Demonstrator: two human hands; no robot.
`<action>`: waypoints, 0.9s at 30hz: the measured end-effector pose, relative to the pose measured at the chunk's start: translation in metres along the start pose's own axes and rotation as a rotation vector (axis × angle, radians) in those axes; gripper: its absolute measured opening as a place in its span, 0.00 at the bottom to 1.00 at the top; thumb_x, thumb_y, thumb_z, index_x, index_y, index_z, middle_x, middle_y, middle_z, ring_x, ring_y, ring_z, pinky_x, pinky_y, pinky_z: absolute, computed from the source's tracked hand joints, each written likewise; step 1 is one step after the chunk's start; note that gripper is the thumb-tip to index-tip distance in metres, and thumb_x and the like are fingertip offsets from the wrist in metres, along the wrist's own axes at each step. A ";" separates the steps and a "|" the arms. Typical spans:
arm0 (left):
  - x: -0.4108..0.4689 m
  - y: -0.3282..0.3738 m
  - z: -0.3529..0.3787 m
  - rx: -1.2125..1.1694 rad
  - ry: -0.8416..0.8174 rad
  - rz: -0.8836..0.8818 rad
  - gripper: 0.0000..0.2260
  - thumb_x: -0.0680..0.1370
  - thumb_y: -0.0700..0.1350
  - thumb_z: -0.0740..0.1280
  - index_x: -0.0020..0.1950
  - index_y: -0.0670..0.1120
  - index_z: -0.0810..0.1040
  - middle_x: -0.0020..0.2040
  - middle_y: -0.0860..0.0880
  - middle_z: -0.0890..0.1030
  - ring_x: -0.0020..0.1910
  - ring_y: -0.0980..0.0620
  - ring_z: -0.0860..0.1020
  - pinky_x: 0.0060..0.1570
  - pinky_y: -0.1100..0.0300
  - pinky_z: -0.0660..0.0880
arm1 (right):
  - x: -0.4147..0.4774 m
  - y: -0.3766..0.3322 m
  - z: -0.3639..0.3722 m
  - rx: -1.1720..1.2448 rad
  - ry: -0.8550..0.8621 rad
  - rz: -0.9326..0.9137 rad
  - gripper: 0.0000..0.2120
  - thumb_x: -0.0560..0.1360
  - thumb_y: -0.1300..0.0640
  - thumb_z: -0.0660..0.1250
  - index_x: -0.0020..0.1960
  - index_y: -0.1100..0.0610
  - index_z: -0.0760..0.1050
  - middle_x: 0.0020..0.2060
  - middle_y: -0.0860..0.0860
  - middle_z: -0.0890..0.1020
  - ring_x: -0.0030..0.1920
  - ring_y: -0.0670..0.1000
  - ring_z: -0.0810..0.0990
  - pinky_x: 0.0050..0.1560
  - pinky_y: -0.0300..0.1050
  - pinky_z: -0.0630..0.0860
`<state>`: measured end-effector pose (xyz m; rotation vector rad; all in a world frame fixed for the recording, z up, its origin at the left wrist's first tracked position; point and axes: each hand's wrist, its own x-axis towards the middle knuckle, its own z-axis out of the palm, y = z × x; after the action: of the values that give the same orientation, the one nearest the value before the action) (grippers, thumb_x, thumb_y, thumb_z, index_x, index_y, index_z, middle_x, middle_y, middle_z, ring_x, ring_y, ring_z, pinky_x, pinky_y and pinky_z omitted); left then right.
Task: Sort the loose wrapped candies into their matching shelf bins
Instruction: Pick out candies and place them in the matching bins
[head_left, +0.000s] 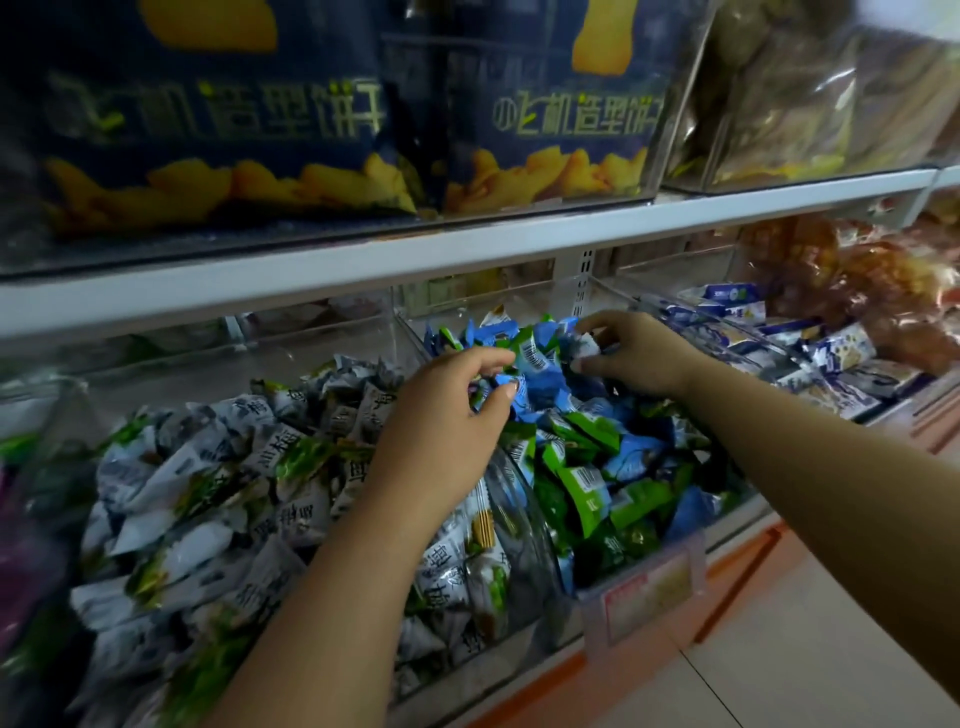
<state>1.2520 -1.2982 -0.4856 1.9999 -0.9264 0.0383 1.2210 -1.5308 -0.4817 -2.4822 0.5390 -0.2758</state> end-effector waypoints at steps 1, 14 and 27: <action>-0.002 0.000 -0.002 -0.006 0.038 0.018 0.12 0.79 0.46 0.64 0.62 0.54 0.76 0.56 0.60 0.76 0.51 0.66 0.72 0.48 0.75 0.67 | -0.009 -0.004 -0.002 0.046 0.076 -0.019 0.22 0.73 0.54 0.72 0.64 0.57 0.71 0.50 0.52 0.77 0.47 0.52 0.77 0.46 0.42 0.71; -0.037 -0.005 -0.052 0.043 0.389 -0.091 0.10 0.81 0.44 0.61 0.57 0.57 0.76 0.45 0.57 0.77 0.28 0.60 0.71 0.24 0.70 0.65 | -0.081 -0.124 0.048 0.141 0.107 -0.539 0.18 0.77 0.61 0.66 0.67 0.57 0.73 0.60 0.52 0.79 0.56 0.50 0.77 0.57 0.39 0.72; -0.024 -0.003 -0.046 0.041 0.156 -0.052 0.10 0.81 0.46 0.61 0.59 0.57 0.76 0.48 0.54 0.77 0.27 0.54 0.70 0.25 0.72 0.62 | -0.054 -0.055 0.019 0.173 0.069 -0.226 0.15 0.78 0.55 0.65 0.65 0.48 0.74 0.62 0.51 0.77 0.61 0.53 0.76 0.59 0.47 0.73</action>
<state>1.2514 -1.2487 -0.4692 2.0261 -0.7795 0.1826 1.1961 -1.4569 -0.4690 -2.3715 0.2494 -0.4770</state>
